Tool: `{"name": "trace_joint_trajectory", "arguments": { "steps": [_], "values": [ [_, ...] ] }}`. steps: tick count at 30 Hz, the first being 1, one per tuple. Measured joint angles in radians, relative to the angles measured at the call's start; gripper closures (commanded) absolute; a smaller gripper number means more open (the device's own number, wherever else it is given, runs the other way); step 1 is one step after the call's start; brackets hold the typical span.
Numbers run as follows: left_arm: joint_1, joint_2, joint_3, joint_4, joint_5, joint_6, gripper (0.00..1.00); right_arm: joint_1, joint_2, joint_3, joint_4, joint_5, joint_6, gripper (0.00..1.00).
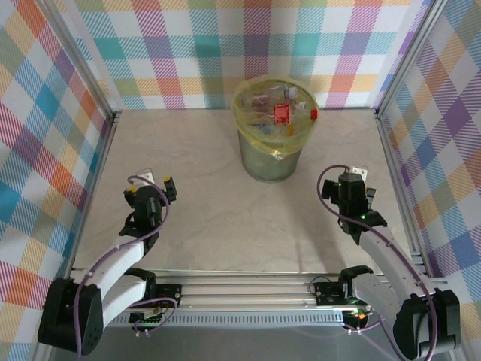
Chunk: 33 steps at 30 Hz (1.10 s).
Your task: Put the plastic bottles in the bin
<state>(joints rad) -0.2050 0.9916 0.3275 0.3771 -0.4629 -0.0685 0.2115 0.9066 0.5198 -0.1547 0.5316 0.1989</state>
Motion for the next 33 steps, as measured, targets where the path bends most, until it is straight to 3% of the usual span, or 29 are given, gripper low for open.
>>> {"name": "trace_joint_trajectory", "arguments": {
  "steps": [13, 22, 33],
  "values": [
    [0.064, 0.324, 0.0, 0.28, 0.201, 0.074, 0.0, -0.01, 0.002, -0.049, 0.191, 0.01, -0.079, 0.0],
    [0.09, 0.537, 0.053, 0.376, 0.301, 0.104, 0.0, -0.027, 0.002, -0.106, 0.298, 0.005, -0.118, 0.0],
    [0.15, 0.571, 0.083, 0.386, 0.427, 0.103, 0.0, -0.089, 0.108, -0.184, 0.536, -0.164, -0.209, 0.0]
  ]
}}
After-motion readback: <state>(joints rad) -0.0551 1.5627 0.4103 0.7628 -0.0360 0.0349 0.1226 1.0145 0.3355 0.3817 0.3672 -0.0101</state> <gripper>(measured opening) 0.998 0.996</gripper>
